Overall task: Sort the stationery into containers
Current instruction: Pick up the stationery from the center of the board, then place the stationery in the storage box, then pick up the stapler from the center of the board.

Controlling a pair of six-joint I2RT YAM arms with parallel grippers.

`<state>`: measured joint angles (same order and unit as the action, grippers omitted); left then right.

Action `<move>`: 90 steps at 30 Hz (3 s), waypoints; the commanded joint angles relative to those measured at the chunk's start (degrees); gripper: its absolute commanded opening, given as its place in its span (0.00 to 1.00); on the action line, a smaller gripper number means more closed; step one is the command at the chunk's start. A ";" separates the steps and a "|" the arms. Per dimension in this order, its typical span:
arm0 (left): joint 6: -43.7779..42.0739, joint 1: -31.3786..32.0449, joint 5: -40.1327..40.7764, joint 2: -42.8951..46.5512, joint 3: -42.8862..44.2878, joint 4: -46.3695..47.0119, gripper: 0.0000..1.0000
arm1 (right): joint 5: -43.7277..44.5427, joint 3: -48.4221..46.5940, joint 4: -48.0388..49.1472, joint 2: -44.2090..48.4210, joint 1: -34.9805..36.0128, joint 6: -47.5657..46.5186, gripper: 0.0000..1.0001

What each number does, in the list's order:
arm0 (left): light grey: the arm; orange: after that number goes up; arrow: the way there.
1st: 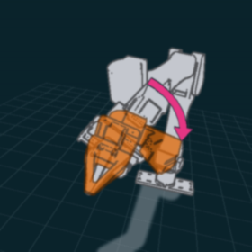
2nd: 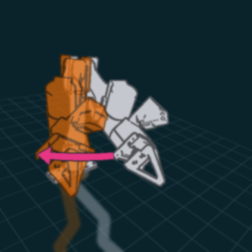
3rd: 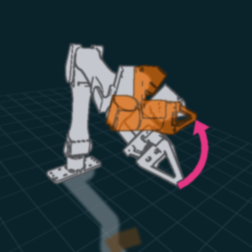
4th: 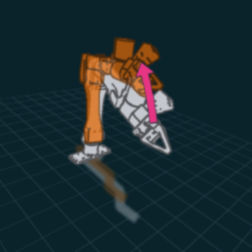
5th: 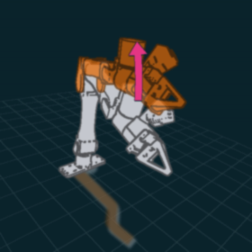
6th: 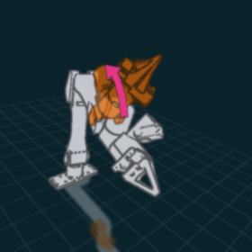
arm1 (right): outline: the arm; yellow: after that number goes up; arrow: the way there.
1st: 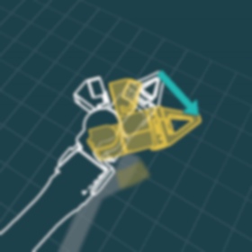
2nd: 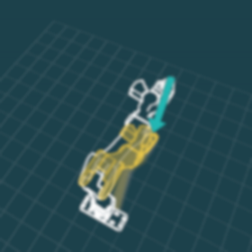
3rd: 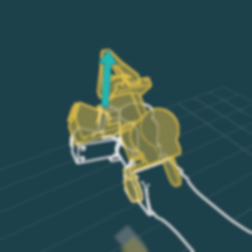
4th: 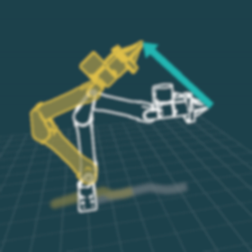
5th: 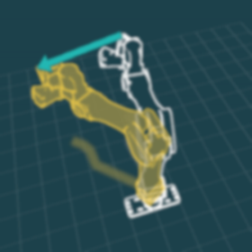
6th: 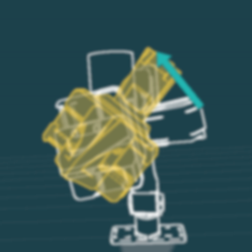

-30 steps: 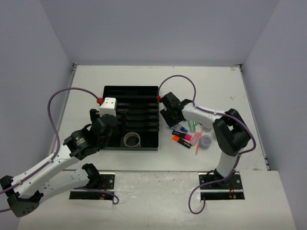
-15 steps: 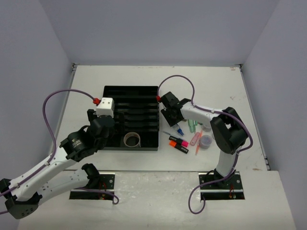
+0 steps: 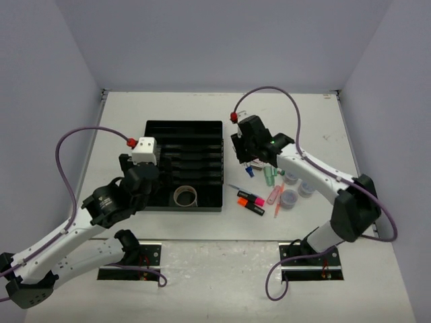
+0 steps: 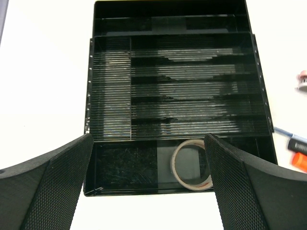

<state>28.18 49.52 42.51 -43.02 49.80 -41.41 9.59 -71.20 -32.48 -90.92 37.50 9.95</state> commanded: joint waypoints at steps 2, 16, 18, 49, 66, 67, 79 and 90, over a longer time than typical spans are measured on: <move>3.52 -0.24 6.82 3.34 1.31 -1.93 1.00 | -21.34 -0.10 16.91 8.36 0.03 9.51 0.00; 8.56 -0.67 13.56 18.97 0.91 -3.83 1.00 | -21.59 -27.08 37.76 -24.72 10.76 49.04 0.00; 8.47 -0.74 13.47 18.29 1.01 -3.95 1.00 | -17.61 -31.62 35.02 -27.47 11.96 50.02 0.00; 8.24 -1.48 12.25 16.47 1.35 -4.11 1.00 | -9.35 -44.09 22.23 -32.59 14.28 43.12 0.86; 0.37 -2.33 0.72 5.46 0.21 2.22 1.00 | -10.53 9.40 6.98 19.96 -11.66 -1.83 0.99; -0.21 -2.81 -0.20 4.14 0.21 2.55 1.00 | -9.40 8.67 5.80 18.60 -11.66 -4.29 0.99; -1.98 -3.90 -4.20 0.03 -0.41 3.93 1.00 | -9.16 -3.61 -3.65 -4.09 -14.56 -19.35 0.95; -2.43 -3.90 -4.79 -0.40 -0.41 4.06 1.00 | -13.00 -12.51 -11.61 -19.41 -14.56 -22.45 0.83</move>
<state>27.25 45.98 38.05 -43.75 49.74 -39.88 -0.97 -79.67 -40.52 -108.84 22.90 -10.55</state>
